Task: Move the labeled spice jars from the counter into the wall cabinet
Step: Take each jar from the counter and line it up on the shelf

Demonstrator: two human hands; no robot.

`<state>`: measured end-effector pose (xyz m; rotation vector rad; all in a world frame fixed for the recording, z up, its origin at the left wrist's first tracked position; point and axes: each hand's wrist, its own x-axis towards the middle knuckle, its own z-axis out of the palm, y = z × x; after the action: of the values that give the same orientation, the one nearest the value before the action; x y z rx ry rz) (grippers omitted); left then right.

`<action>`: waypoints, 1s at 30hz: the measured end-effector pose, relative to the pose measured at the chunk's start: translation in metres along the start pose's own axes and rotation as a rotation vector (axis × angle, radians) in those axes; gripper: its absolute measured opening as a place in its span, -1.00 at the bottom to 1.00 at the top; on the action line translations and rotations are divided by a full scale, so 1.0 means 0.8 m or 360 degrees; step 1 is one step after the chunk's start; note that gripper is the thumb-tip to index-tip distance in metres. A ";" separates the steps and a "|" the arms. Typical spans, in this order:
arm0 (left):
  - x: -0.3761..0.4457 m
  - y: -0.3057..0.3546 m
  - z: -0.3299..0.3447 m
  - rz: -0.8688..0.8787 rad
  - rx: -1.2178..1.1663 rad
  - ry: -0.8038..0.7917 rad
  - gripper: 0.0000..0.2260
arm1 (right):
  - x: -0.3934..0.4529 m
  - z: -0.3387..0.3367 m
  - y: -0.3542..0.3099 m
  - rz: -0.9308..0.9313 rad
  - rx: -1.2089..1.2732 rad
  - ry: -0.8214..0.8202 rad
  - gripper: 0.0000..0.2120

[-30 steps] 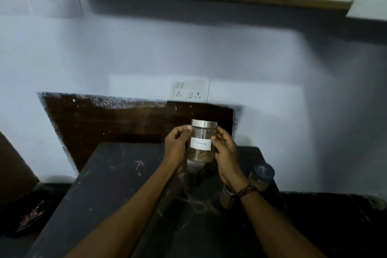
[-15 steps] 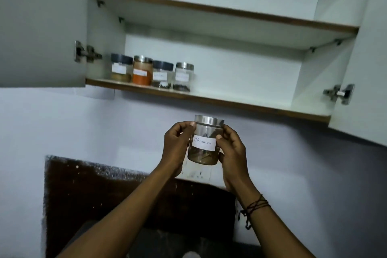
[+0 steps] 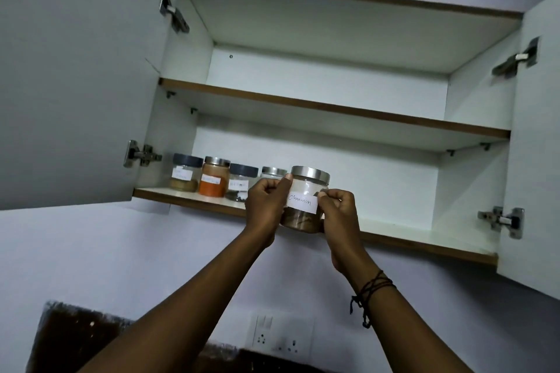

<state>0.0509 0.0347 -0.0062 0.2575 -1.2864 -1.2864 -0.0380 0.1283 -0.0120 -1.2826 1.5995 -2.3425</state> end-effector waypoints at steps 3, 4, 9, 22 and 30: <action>0.029 -0.001 0.013 0.0057 0.0068 0.0022 -0.75 | 0.029 0.010 0.003 -0.0072 -0.0100 0.0068 -0.82; 0.040 -0.002 0.019 0.0094 0.0115 0.0033 -0.75 | 0.041 0.014 0.005 -0.0096 -0.0110 0.0080 -0.80; 0.072 -0.014 0.037 0.0170 0.0418 0.0029 -0.82 | 0.080 0.022 0.017 -0.0116 -0.0267 0.0115 -0.78; 0.145 -0.082 0.056 0.0005 0.0743 -0.0136 -0.77 | 0.168 0.040 0.078 0.0135 -0.0717 -0.0157 -0.74; 0.169 -0.095 0.052 -0.0085 0.0898 -0.0317 -0.90 | 0.189 0.043 0.103 0.0206 -0.0802 -0.0376 -0.66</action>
<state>-0.0564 -0.0801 0.0259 0.5734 -1.8128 -0.9856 -0.1492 -0.0037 0.0195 -1.4082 2.1865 -1.6925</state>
